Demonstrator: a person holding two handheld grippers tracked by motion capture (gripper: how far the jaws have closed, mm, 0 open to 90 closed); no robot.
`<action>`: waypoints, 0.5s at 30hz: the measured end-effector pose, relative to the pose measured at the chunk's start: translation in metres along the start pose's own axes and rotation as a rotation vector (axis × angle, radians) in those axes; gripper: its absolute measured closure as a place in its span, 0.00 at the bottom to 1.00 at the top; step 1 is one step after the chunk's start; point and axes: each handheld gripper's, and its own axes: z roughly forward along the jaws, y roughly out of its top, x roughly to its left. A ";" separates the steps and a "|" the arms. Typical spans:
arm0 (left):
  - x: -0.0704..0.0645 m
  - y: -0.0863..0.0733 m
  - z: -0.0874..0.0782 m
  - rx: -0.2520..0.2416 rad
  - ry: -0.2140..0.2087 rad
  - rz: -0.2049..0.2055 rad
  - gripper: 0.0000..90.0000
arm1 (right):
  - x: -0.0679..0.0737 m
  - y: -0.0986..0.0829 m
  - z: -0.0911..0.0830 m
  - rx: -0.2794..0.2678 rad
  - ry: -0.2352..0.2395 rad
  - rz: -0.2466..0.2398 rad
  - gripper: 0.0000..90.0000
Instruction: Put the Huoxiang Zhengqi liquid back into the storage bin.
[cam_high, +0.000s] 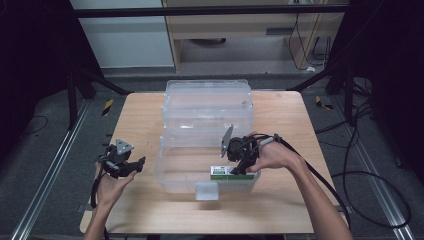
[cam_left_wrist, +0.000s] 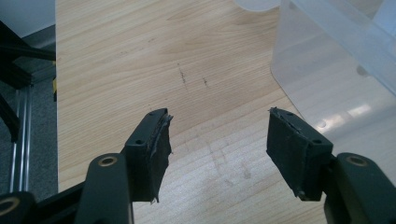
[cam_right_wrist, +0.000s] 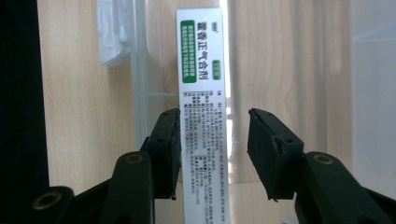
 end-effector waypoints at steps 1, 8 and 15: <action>0.000 0.000 0.000 0.000 -0.001 0.000 0.43 | 0.000 0.000 -0.002 -0.010 -0.007 0.008 0.60; -0.001 0.001 0.000 0.000 -0.001 0.005 0.43 | 0.003 -0.003 -0.020 -0.063 -0.046 0.068 0.57; -0.001 0.001 -0.001 -0.003 0.000 0.006 0.43 | 0.014 0.000 -0.036 -0.090 -0.046 0.130 0.55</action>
